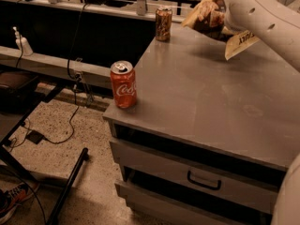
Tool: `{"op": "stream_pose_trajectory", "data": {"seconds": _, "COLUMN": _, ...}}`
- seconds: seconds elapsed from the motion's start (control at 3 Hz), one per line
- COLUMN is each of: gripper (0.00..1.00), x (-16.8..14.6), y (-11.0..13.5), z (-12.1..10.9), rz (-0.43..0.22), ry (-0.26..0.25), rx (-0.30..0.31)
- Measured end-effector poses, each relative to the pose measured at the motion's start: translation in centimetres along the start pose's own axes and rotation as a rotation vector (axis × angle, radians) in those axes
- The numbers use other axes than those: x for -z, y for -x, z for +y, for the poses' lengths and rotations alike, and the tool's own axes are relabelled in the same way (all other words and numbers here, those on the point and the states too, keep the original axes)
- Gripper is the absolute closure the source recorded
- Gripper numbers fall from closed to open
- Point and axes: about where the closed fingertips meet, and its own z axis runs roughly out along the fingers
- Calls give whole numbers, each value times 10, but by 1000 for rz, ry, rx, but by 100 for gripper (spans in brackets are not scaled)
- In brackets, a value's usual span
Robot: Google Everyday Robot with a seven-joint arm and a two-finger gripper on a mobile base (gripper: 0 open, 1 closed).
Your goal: Move brown chip bag near orange can
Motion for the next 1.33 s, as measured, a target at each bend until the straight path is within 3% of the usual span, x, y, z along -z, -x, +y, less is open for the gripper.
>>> {"op": "stream_pose_trajectory", "data": {"seconds": 0.67, "gripper": 100, "x": -7, "y": 3, "z": 3, "rz": 6, "ry": -4, "rx": 19}}
{"op": "stream_pose_trajectory", "data": {"seconds": 1.0, "gripper": 98, "x": -18, "y": 12, "z": 22, "rz": 8, "ry": 44, "rx": 42}}
{"op": "stream_pose_trajectory", "data": {"seconds": 1.33, "gripper": 77, "x": -24, "y": 18, "z": 36, "rz": 13, "ry": 75, "rx": 59}}
